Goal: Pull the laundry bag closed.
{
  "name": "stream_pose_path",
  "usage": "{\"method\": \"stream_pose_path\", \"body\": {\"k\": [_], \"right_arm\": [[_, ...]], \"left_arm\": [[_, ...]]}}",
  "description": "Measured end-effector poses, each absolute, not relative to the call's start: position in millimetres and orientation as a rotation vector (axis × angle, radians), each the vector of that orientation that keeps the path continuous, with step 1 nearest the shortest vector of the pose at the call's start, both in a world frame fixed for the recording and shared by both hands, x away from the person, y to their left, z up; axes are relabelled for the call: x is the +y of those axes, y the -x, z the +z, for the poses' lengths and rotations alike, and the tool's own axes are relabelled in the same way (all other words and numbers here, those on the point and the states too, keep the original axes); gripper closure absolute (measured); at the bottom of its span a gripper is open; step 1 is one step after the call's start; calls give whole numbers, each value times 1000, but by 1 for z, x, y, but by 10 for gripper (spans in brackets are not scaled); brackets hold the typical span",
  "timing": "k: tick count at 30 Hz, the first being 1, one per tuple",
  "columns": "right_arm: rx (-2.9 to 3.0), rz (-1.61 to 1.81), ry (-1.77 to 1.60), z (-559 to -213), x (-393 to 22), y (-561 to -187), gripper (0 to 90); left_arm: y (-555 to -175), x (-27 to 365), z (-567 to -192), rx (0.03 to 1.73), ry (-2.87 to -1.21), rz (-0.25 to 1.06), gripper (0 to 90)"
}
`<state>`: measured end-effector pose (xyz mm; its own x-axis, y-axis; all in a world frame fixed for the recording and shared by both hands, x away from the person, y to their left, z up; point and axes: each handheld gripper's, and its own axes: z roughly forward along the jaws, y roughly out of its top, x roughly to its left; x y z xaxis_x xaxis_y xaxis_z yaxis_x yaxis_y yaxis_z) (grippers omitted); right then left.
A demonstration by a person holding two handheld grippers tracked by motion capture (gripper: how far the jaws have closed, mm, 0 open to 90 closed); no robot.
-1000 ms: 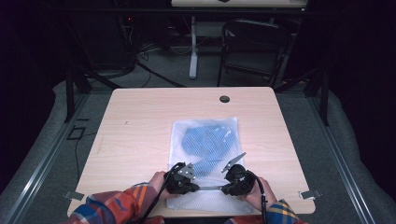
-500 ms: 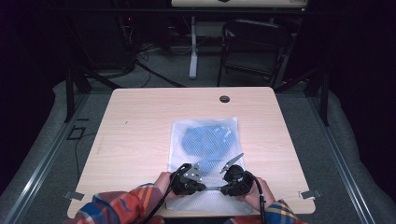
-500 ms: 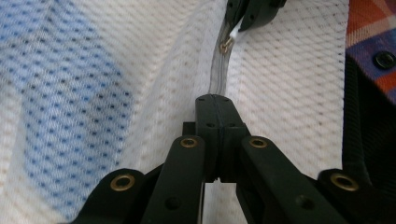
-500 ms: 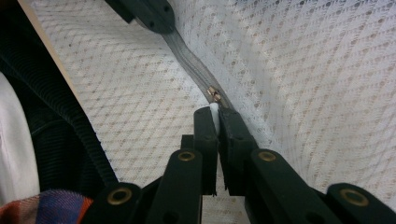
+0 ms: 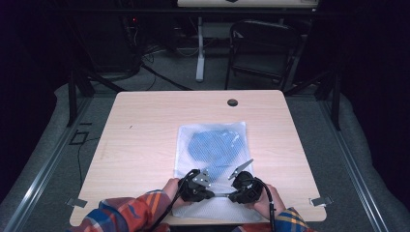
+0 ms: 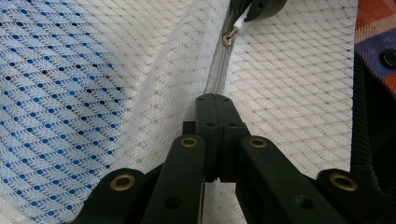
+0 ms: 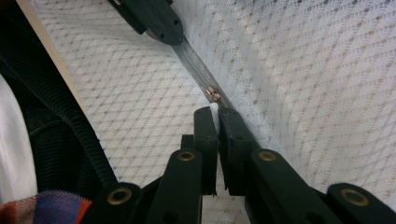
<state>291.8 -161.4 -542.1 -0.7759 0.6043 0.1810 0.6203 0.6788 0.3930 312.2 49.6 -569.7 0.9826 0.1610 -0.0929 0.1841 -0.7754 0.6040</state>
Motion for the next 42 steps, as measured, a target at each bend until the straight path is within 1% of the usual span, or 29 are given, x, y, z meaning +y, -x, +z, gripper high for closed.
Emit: {"method": "stream_pose_path", "body": {"k": [16,42], "right_arm": [[-2840,-699,1035,-541,-164,-291,869],[-2834,-713,1104,-535,-185,-288,869]], "left_arm": [[-313,50,-570,248,-2470,-56,900],[-314,50,-570,248,-2474,-65,900]]}}
